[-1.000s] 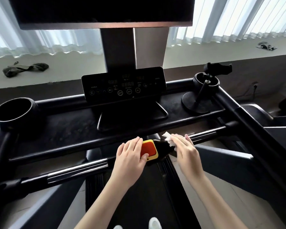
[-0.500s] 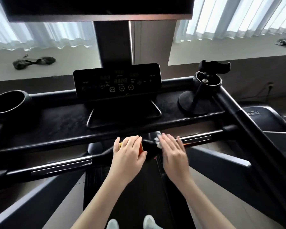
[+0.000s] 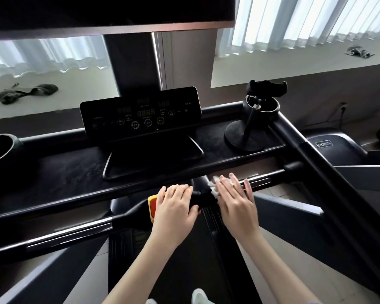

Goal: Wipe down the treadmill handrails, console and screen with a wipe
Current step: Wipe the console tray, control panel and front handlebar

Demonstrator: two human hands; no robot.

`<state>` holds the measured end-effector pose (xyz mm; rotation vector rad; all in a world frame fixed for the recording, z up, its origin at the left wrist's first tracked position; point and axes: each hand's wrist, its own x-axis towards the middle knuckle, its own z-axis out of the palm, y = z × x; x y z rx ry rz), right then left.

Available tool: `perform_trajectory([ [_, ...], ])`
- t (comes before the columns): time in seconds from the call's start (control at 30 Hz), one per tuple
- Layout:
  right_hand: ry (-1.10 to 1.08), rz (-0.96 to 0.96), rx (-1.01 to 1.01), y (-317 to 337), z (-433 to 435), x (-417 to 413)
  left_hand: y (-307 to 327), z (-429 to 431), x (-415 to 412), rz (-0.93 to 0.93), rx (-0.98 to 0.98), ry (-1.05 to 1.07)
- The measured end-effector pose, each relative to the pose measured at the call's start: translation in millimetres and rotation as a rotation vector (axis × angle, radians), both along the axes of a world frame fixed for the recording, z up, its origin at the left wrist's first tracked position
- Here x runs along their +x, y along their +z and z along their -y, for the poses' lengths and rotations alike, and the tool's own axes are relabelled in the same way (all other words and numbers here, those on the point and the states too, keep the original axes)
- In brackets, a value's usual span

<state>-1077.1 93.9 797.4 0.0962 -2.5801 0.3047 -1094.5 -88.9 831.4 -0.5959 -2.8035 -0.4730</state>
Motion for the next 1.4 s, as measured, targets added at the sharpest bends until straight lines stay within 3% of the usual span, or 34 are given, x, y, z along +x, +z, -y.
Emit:
perform_trajectory([
  [0.13, -0.119, 0.036, -0.152, 6.2, 8.2, -9.0, -0.5, 0.6, -0.1, 0.0, 0.003, -0.005],
  [0.3, 0.088, 0.012, -0.12, 3.4, 6.2, -4.4, 2.2, 1.6, -0.8, 0.003, 0.002, -0.015],
  [0.5, -0.057, 0.015, -0.207, 3.0, 3.2, -6.8, 2.2, 0.6, -1.1, 0.009, -0.009, -0.016],
  [0.63, 0.089, 0.019, -0.121, 3.0, 4.7, -1.5, 2.6, 0.5, -1.4, 0.015, -0.024, -0.019],
  [0.8, -0.079, 0.051, -0.176, 5.2, -8.5, -6.8, 5.6, 0.8, -2.9, 0.023, -0.053, -0.029],
  [0.97, 0.022, 0.028, -0.075, -0.1, -14.9, -2.4, 13.0, -4.7, -3.2, 0.14, -0.088, -0.047],
  [1.13, -0.192, 0.008, -0.184, 4.5, -27.9, -11.0, 14.4, -15.5, 0.5, 0.18, -0.105, -0.086],
  [1.3, 0.02, 0.017, -0.089, -3.1, -27.8, -4.9, 17.0, -21.4, 0.4, 0.188, -0.099, -0.045],
  [1.4, -0.076, -0.011, -0.118, -1.2, -52.3, -10.7, 20.2, -22.8, -0.3, 0.206, -0.113, -0.029],
])
